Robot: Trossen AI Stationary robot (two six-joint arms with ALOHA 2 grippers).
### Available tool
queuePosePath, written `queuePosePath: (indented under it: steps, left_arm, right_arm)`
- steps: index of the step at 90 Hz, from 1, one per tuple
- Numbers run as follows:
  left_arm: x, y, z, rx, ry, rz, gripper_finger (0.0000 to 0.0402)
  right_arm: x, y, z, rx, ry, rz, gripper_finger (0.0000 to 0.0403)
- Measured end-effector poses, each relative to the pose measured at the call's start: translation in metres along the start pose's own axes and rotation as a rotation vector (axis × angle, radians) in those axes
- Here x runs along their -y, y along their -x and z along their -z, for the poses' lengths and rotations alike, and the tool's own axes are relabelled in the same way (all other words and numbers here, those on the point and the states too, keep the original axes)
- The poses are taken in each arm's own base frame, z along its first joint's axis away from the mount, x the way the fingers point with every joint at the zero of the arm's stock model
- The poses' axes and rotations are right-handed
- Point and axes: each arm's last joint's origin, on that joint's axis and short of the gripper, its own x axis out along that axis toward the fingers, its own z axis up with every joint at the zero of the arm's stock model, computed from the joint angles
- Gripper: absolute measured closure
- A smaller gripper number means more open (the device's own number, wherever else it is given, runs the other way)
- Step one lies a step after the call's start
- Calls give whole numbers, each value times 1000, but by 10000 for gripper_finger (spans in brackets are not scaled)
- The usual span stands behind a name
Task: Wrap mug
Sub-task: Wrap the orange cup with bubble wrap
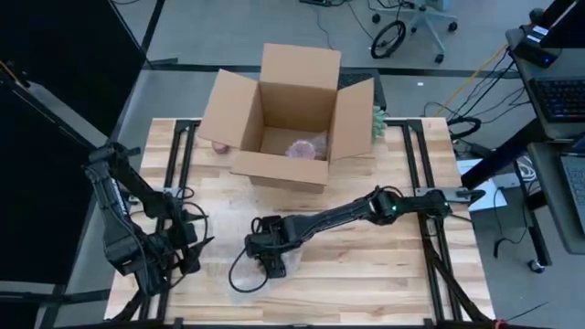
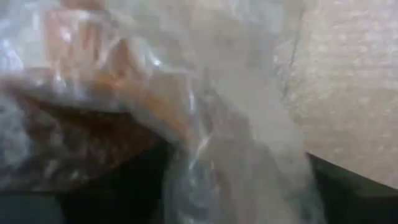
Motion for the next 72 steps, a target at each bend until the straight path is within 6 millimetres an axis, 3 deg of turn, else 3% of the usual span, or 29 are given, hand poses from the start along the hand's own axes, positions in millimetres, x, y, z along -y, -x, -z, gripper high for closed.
queuePosePath:
  steps: [15, 40, 61, 72]
  left_arm:
    - [1, 0, 0, 1, 0, -1, 139]
    - [1, 0, 0, 2, -1, -2, 139]
    - [1, 0, 0, 2, -1, -2, 139]
    - [1, 0, 0, 2, -1, -2, 139]
  right_arm:
    - [0, -7, 2, -18, -4, -8, 199]
    - [-1, -8, 1, -13, 10, -25, 380]
    - [0, -8, 2, -19, -13, -23, 383]
    - [-1, -9, 1, -7, -27, -28, 360]
